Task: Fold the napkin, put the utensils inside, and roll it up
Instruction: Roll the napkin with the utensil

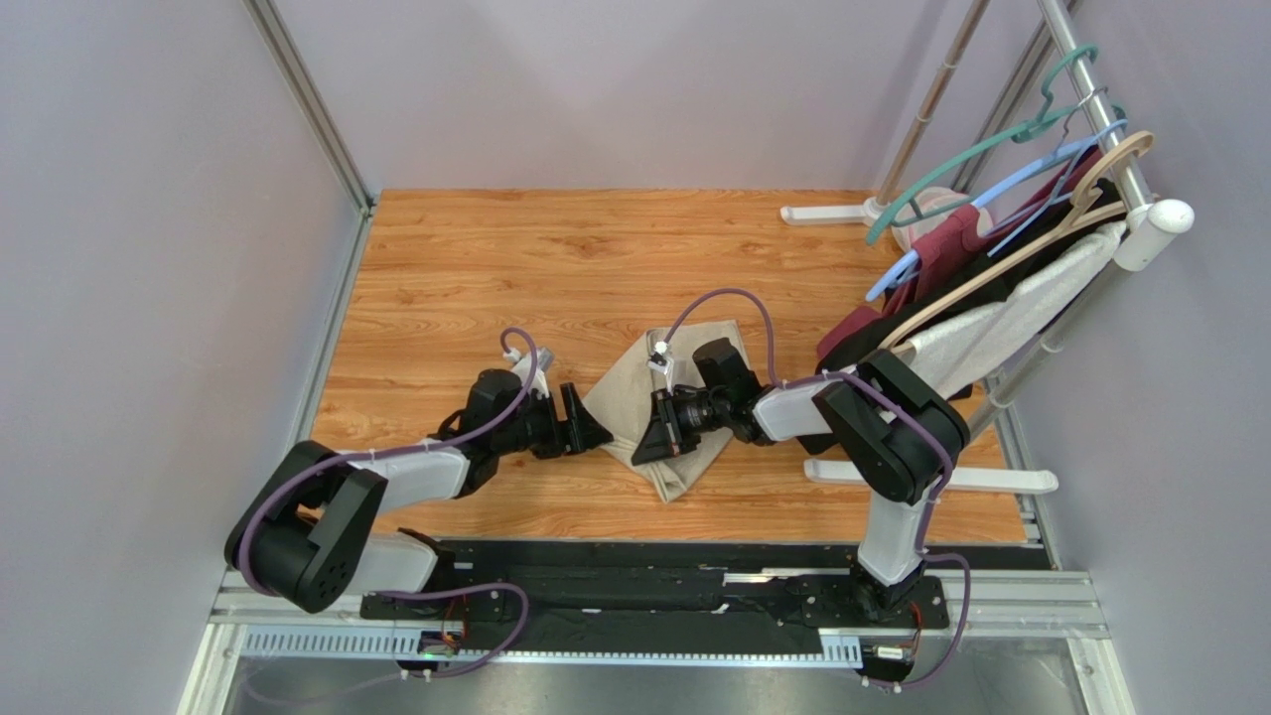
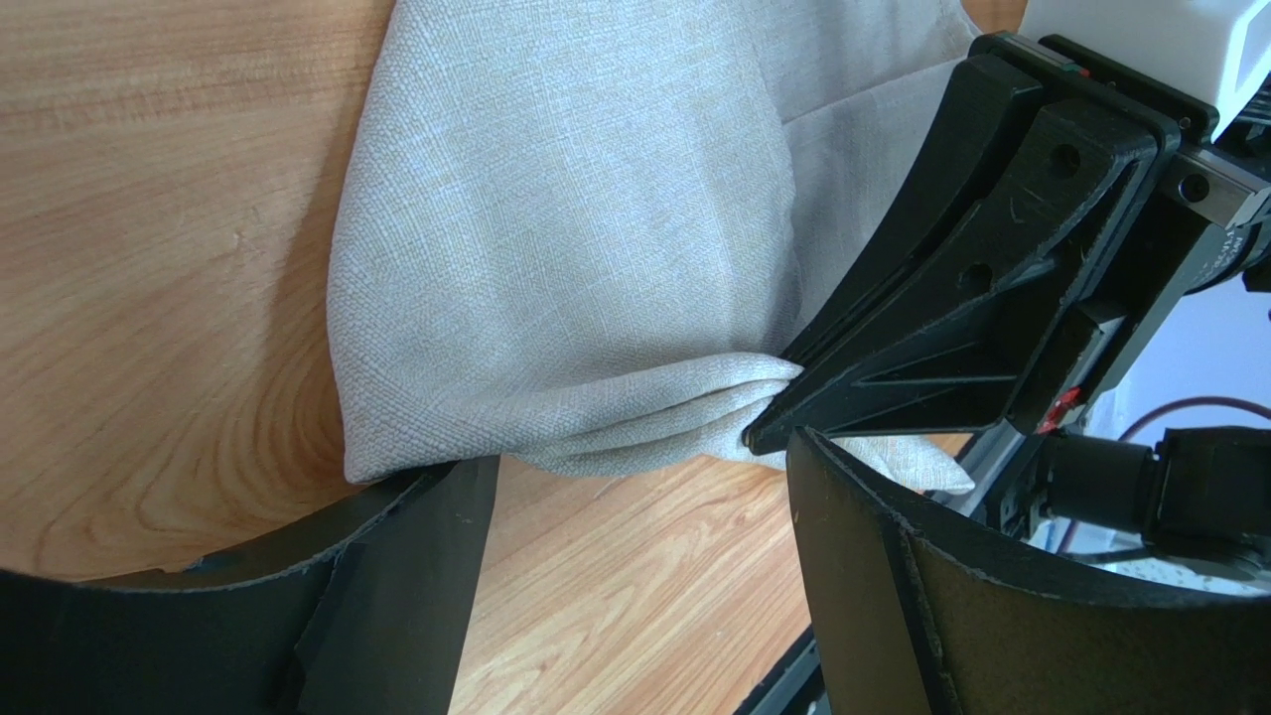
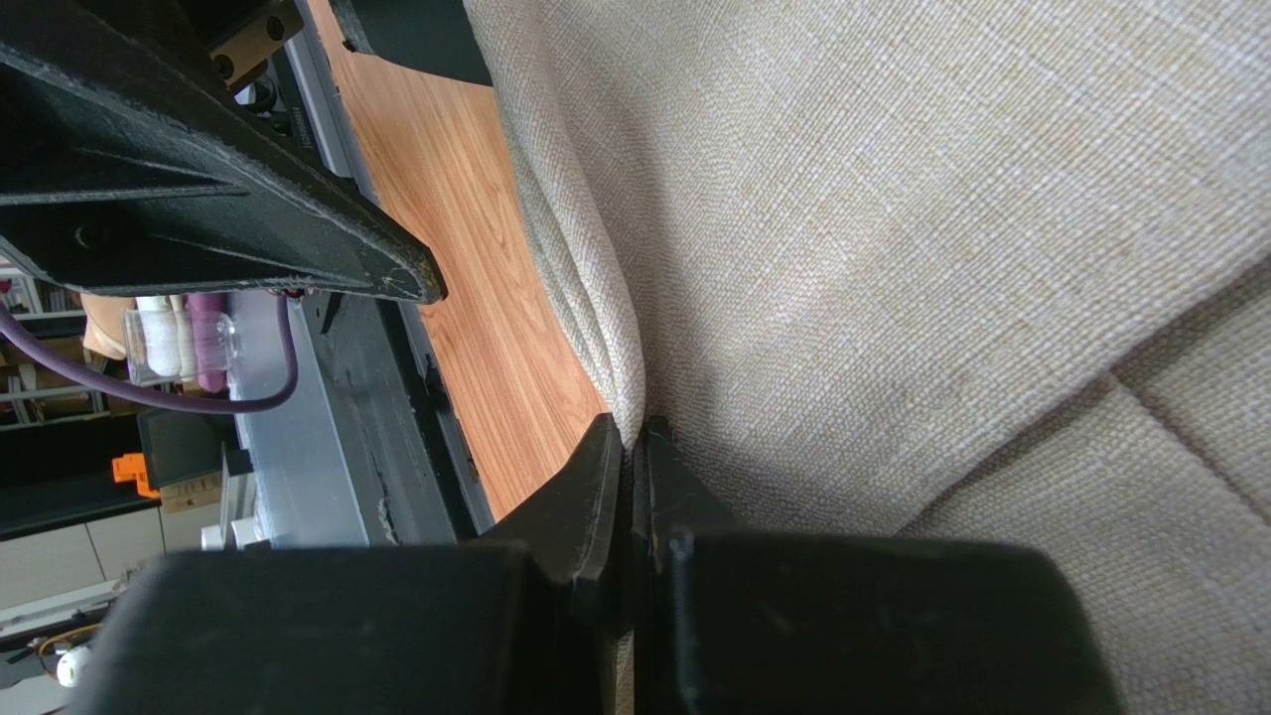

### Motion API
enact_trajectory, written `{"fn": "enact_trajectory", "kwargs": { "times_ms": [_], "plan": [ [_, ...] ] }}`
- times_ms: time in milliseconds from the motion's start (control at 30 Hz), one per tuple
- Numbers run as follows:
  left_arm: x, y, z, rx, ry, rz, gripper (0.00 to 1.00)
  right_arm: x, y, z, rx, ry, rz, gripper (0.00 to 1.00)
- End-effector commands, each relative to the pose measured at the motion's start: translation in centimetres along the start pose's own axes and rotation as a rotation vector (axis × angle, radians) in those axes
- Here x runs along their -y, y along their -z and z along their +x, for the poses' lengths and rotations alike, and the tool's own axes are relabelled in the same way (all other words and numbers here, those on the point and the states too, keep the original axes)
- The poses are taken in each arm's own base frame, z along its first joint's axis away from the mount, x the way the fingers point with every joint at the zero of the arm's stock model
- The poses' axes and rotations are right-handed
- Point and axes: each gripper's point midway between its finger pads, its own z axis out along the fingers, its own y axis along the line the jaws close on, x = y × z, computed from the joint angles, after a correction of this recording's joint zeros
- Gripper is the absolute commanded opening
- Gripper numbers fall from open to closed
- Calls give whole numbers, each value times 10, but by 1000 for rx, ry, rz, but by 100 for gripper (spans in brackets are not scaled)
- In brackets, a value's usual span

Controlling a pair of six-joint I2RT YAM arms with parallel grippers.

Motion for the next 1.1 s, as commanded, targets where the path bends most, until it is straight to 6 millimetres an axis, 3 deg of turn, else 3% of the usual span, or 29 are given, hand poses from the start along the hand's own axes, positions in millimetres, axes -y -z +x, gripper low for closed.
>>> {"fn": "enact_trajectory", "kwargs": {
  "times_ms": [0, 567, 1067],
  "plan": [
    [14, -1, -26, 101, -51, 26, 80, 15, -3, -3, 14, 11, 49, 0],
    [40, 1, -55, 198, -80, 104, 80, 20, -4, -2, 6, 9, 66, 0],
    [41, -16, -60, 189, -87, 121, 80, 24, -6, -1, -2, 2, 77, 0]
  ]
}}
